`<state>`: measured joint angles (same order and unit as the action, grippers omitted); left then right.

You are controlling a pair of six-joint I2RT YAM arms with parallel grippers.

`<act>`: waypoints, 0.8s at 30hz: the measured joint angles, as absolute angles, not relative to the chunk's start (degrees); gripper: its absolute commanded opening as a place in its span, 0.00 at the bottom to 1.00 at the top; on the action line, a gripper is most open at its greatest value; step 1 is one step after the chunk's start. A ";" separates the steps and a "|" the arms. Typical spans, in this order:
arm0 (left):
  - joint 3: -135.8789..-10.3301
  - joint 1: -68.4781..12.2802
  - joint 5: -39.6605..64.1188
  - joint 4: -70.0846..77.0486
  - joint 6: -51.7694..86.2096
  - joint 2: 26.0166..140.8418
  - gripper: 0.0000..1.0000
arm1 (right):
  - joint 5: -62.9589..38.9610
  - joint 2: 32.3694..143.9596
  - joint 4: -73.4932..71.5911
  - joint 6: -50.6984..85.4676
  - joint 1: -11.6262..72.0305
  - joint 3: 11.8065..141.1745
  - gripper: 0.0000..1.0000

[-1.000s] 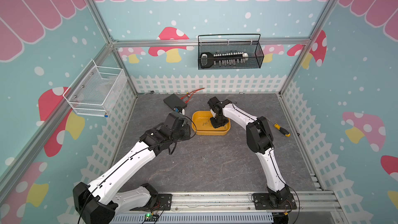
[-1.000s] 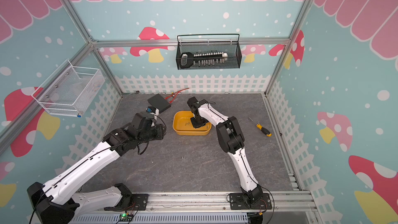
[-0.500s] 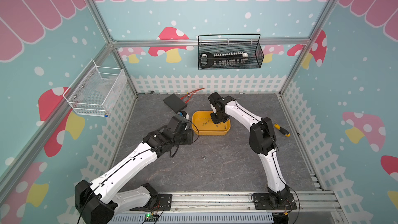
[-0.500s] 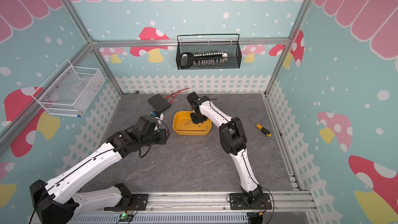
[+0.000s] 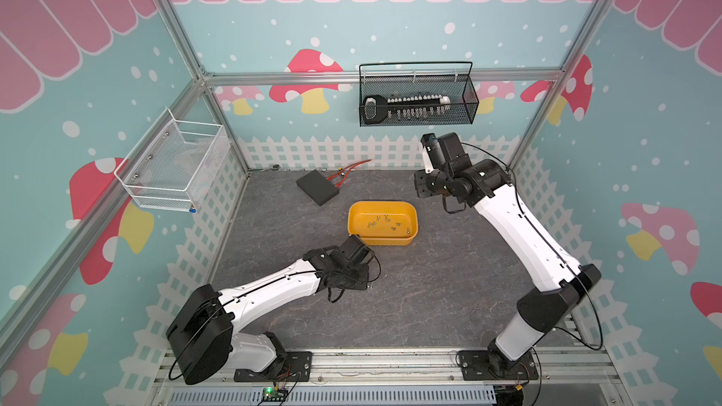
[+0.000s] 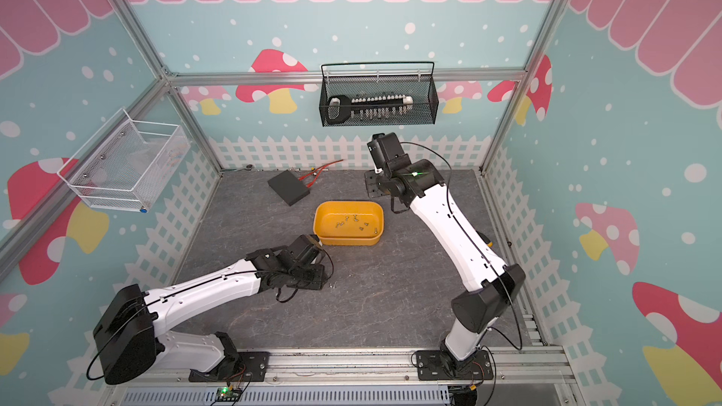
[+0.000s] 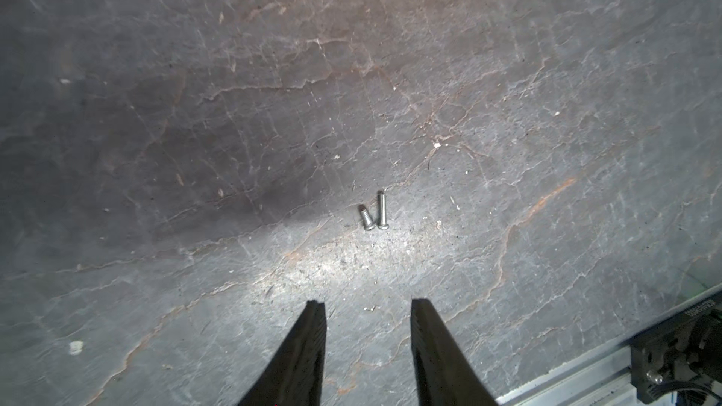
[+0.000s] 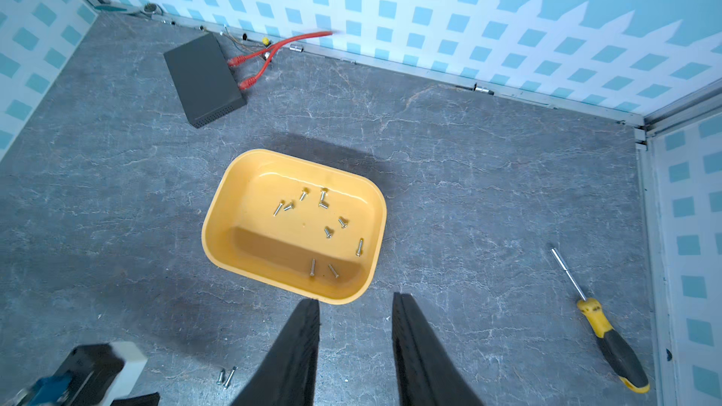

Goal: Put the screws on the desktop into the storage box
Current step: Pick up the screw from the center of the board.

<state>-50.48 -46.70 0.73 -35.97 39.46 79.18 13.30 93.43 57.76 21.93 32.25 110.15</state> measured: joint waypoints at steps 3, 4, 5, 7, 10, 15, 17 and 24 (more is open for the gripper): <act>-49.80 -46.87 1.39 -34.22 40.93 81.30 0.41 | 14.00 90.00 57.93 22.59 32.27 105.58 0.37; -49.71 -47.00 1.52 -33.65 41.34 82.24 0.41 | 14.15 89.34 57.98 22.76 32.25 104.33 0.37; -49.52 -47.07 1.61 -32.97 41.71 83.24 0.41 | 14.33 88.71 57.91 22.83 32.25 103.02 0.37; -49.10 -47.07 1.74 -32.01 42.11 84.88 0.41 | 14.63 87.77 57.95 22.98 32.25 100.92 0.37; -48.49 -47.07 1.72 -31.16 42.85 86.87 0.41 | 15.03 86.26 57.93 23.00 32.25 98.59 0.37; -48.73 -47.07 1.28 -30.37 43.13 89.27 0.41 | 15.44 83.70 57.89 23.03 32.25 97.45 0.37; -49.10 -47.07 1.13 -30.00 43.11 90.83 0.41 | 15.55 82.70 57.80 23.05 32.25 97.32 0.37; -50.30 -47.05 0.67 -29.02 43.05 92.88 0.41 | 15.73 80.88 57.82 23.20 32.25 96.23 0.37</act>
